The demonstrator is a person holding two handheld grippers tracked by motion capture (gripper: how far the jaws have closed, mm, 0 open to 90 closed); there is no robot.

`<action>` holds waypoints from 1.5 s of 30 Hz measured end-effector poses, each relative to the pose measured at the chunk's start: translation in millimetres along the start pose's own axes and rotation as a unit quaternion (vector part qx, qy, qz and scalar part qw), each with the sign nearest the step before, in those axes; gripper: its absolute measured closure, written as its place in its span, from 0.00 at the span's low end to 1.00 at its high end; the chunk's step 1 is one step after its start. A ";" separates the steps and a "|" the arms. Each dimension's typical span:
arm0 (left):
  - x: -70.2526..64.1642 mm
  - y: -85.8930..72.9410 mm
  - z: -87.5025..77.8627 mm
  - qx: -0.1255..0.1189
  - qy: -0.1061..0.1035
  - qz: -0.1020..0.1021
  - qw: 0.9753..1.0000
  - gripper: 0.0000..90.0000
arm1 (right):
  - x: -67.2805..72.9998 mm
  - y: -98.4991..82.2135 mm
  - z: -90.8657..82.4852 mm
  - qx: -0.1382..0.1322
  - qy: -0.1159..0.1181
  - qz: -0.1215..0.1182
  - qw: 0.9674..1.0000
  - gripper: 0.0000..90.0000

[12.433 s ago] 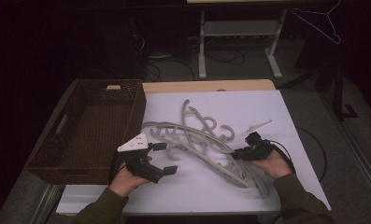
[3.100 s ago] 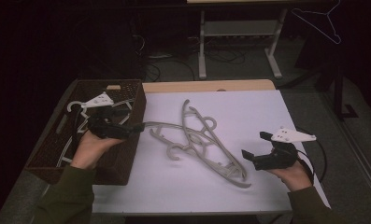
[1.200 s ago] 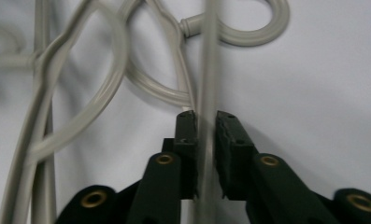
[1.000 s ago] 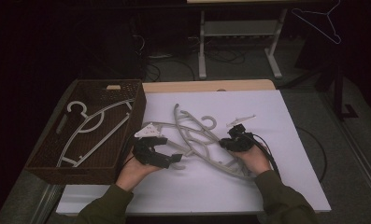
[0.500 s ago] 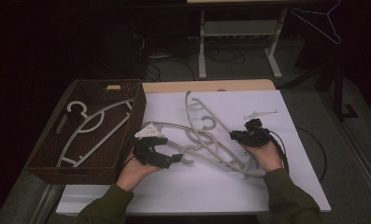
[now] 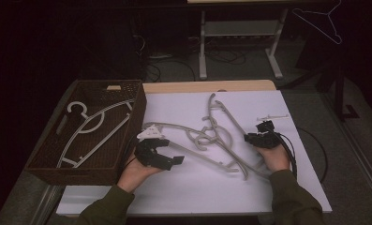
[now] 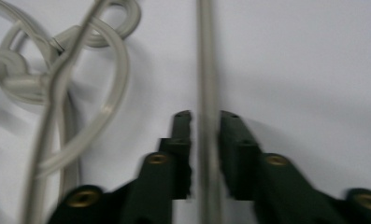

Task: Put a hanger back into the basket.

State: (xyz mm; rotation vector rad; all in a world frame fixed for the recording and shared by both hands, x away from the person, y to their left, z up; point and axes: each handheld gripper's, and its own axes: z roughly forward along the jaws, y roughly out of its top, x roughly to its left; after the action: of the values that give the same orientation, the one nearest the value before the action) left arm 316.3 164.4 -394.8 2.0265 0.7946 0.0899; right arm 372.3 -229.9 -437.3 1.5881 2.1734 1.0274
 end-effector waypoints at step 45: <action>-3.7 -1.3 4.5 0.009 -0.003 0.009 1.000 0.07 | 31.0 -45.5 -33.3 0.088 0.072 -0.174 0.978 0.91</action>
State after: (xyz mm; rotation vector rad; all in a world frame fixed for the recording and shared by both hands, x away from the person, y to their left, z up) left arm 314.3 159.4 -397.5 2.0496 0.7750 0.0870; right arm 308.6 -221.6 -437.9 1.1626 2.5841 0.8833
